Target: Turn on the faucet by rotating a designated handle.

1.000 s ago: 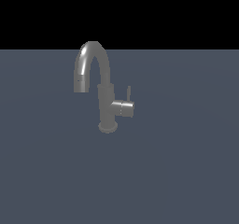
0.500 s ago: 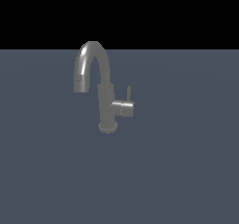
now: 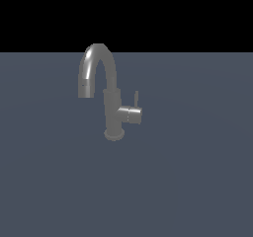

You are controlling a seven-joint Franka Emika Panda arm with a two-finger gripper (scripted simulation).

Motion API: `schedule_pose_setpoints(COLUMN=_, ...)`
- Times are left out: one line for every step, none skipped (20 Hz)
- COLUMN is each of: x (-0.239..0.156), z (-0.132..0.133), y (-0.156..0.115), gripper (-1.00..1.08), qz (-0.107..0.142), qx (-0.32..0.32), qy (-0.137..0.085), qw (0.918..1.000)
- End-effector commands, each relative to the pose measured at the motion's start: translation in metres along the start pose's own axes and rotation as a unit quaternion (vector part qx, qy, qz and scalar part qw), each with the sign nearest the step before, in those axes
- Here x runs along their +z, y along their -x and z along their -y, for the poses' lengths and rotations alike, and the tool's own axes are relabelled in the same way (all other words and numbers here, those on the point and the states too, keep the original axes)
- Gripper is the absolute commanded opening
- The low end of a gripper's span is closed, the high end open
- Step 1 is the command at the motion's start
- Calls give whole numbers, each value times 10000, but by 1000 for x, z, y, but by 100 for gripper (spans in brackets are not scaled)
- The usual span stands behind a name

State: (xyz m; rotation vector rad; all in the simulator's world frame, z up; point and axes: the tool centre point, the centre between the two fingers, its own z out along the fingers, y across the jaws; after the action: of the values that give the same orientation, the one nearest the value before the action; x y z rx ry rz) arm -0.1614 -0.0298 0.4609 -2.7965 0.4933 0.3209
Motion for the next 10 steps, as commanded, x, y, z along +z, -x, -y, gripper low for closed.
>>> schedule_pose_setpoints(x=5, z=0, y=-16, gripper=-100, qz=203, qx=253, qy=-242, qw=9992)
schedule_pose_setpoints(x=8, z=0, y=-23, gripper=-100, qz=285, qx=353, qy=-340, qw=9984)
schedule_pose_setpoints(x=10, z=0, y=-29, gripper=-100, qz=367, qx=455, qy=-438, qw=9973)
schedule_pose_setpoints(x=13, z=0, y=-35, gripper=-100, qz=451, qx=557, qy=-538, qw=9960)
schedule_pose_setpoints(x=16, z=0, y=-42, gripper=-100, qz=535, qx=659, qy=-639, qw=9943)
schedule_pose_setpoints(x=19, z=-1, y=-48, gripper=-100, qz=619, qx=763, qy=-740, qw=9924)
schedule_pose_setpoints(x=22, z=-1, y=-55, gripper=-100, qz=705, qx=866, qy=-843, qw=9902)
schedule_pose_setpoints(x=25, z=-2, y=-61, gripper=-100, qz=791, qx=971, qy=-946, qw=9876)
schedule_pose_setpoints(x=29, z=-2, y=-68, gripper=-100, qz=877, qx=1076, qy=-1050, qw=9847)
schedule_pose_setpoints(x=32, z=-3, y=-74, gripper=-100, qz=964, qx=1182, qy=-1155, qw=9815)
